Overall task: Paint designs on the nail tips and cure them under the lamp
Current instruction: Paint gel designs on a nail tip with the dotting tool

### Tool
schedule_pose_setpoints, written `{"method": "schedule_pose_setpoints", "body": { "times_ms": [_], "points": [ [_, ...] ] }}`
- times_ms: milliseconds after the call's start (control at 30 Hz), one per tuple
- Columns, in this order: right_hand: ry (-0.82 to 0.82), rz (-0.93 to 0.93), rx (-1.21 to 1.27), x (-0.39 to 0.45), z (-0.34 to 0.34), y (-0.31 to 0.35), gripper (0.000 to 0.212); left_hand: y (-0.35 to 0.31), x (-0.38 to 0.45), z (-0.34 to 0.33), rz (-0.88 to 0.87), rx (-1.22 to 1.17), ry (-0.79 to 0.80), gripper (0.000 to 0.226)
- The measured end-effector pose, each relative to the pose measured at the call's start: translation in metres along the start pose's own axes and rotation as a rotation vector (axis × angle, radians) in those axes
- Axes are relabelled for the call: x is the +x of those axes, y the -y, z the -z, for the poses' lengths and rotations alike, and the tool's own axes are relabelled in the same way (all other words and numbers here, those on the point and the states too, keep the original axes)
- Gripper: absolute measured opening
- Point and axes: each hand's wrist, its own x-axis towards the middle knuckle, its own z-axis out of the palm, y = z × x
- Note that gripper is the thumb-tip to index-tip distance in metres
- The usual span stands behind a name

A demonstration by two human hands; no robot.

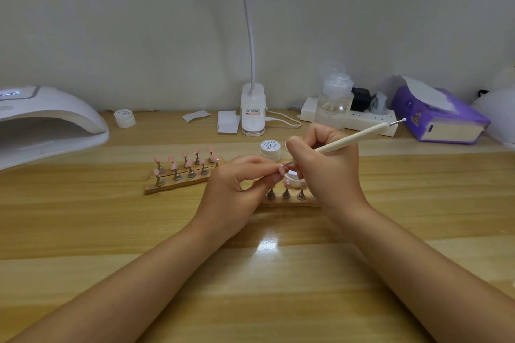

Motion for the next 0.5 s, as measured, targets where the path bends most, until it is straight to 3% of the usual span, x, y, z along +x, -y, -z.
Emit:
{"method": "schedule_pose_setpoints", "body": {
  "times_ms": [500],
  "points": [
    [-0.051, -0.087, 0.095, 0.0025, -0.0014, 0.0028, 0.042, -0.0006, -0.0002, -0.0003, 0.008, -0.015, -0.001, 0.022]
  ]
}}
